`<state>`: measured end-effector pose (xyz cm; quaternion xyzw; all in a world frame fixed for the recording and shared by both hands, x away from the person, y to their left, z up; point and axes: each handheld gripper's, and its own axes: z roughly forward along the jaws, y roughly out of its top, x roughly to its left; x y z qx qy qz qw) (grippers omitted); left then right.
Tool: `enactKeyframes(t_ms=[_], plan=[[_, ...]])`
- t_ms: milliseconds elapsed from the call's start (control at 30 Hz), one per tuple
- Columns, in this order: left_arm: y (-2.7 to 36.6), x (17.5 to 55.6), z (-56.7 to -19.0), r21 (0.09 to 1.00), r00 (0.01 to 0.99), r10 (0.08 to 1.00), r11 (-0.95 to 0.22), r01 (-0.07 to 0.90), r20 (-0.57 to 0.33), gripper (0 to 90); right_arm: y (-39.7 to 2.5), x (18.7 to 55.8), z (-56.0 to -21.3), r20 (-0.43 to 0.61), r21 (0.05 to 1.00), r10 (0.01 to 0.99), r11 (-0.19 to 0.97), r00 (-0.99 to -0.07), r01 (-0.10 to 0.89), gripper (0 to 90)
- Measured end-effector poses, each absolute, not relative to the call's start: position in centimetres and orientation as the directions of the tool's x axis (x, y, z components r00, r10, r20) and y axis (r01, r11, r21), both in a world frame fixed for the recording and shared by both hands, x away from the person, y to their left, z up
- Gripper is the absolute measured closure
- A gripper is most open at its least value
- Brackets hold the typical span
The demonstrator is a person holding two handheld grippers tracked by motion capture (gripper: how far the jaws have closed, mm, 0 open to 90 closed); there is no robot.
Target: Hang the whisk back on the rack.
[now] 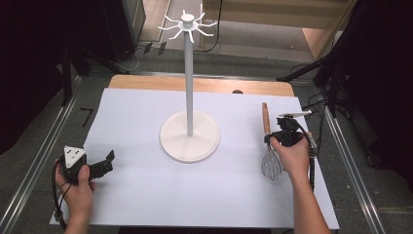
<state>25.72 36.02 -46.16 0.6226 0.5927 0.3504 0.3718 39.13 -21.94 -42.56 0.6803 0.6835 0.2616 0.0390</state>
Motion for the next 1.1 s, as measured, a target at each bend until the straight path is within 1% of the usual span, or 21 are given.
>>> enactKeyframes(t_ms=[67,233,300,333,467,567,600,633,700,733,767,800,833,867,900,1033,1100], plan=[[36.0,25.7,-46.2,0.878,0.052,0.999,-0.021,0.478,-0.004,0.7,-21.7,38.8,-42.1,0.302,0.454,0.948,-0.053,-0.097,0.889,83.0],[36.0,25.7,-46.2,0.878,0.052,0.999,-0.021,0.478,-0.004,0.7,-21.3,38.1,-41.3,0.313,0.522,0.938,-0.041,-0.146,0.852,83.0],[36.0,25.7,-46.2,0.878,0.052,0.999,-0.022,0.478,-0.003,0.7,-21.0,37.6,-41.0,0.307,0.577,0.933,-0.026,-0.187,0.816,83.0],[36.0,25.7,-46.2,0.878,0.052,0.999,-0.022,0.478,-0.003,0.7,-21.0,37.6,-41.0,0.307,0.577,0.933,-0.026,-0.187,0.816,83.0],[36.0,25.7,-46.2,0.879,0.052,0.999,-0.021,0.477,-0.004,0.7,-20.5,37.0,-40.5,0.302,0.631,0.925,-0.014,-0.229,0.775,82.9],[36.0,25.7,-46.2,0.879,0.051,0.999,-0.02,0.477,-0.005,0.7,-20.0,36.5,-40.1,0.287,0.688,0.92,-0.003,-0.268,0.726,82.9],[36.0,25.7,-46.2,0.879,0.052,0.999,-0.02,0.477,-0.005,0.7,-20.0,36.5,-40.1,0.287,0.688,0.92,-0.003,-0.268,0.726,82.9],[36.0,25.7,-46.2,0.879,0.052,0.999,-0.02,0.477,-0.005,0.7,-19.8,36.3,-40.0,0.278,0.719,0.915,0.005,-0.293,0.695,83.0],[36.0,25.7,-46.2,0.879,0.052,0.999,-0.02,0.477,-0.006,0.7,-19.7,36.1,-39.9,0.264,0.748,0.913,0.011,-0.313,0.664,83.0],[36.0,25.7,-46.2,0.879,0.052,0.999,-0.019,0.477,-0.006,0.7,-19.7,36.1,-39.9,0.264,0.748,0.913,0.011,-0.313,0.664,83.0],[36.0,25.7,-46.2,0.879,0.053,0.999,-0.02,0.477,-0.006,0.7,-19.5,35.9,-39.9,0.257,0.773,0.912,0.005,-0.32,0.634,83.0],[36.0,25.7,-46.2,0.879,0.052,0.999,-0.019,0.477,-0.006,0.7,-19.5,35.9,-39.9,0.257,0.773,0.912,0.005,-0.32,0.634,83.0],[36.0,25.7,-46.2,0.879,0.052,0.999,-0.02,0.476,-0.006,0.7,-19.5,35.7,-39.9,0.251,0.803,0.907,0.0,-0.337,0.596,82.9],[36.0,25.7,-46.2,0.878,0.053,0.999,-0.02,0.478,-0.006,0.7,-19.5,35.7,-39.9,0.251,0.803,0.907,0.0,-0.337,0.596,82.9],[36.0,25.7,-46.2,0.878,0.052,0.999,-0.02,0.478,-0.006,0.7,-19.5,35.5,-39.9,0.236,0.827,0.905,0.004,-0.353,0.563,83.0],[36.0,25.7,-46.2,0.879,0.052,0.999,-0.018,0.477,-0.008,0.7,-19.4,35.4,-39.8,0.234,0.844,0.895,0.007,-0.379,0.537,83.0],[36.0,25.7,-46.2,0.879,0.052,0.999,-0.018,0.477,-0.008,0.7,-19.4,35.2,-39.7,0.224,0.861,0.893,0.006,-0.391,0.508,83.0]])
